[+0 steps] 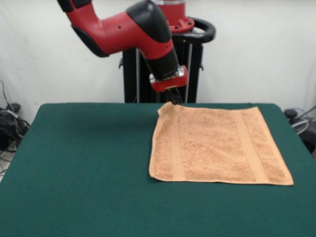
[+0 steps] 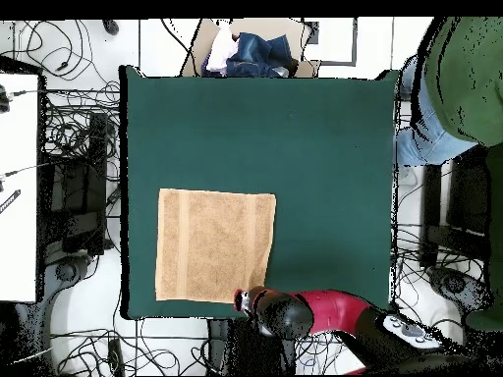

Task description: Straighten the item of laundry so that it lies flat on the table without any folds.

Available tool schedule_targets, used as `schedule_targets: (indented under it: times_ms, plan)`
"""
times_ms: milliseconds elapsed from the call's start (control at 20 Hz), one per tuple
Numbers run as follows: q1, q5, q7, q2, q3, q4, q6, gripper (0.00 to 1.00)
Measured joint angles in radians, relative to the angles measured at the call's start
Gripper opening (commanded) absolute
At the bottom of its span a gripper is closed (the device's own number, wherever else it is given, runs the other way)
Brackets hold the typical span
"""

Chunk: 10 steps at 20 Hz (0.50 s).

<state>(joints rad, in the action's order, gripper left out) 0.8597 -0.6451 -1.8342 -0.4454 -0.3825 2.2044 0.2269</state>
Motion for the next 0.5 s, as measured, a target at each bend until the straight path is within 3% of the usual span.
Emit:
schedule_targets:
  times_ms: [500]
  plan:
    - [-0.02, 0.027, 0.0, -0.177, 0.002, 0.005, 0.108, 0.0]
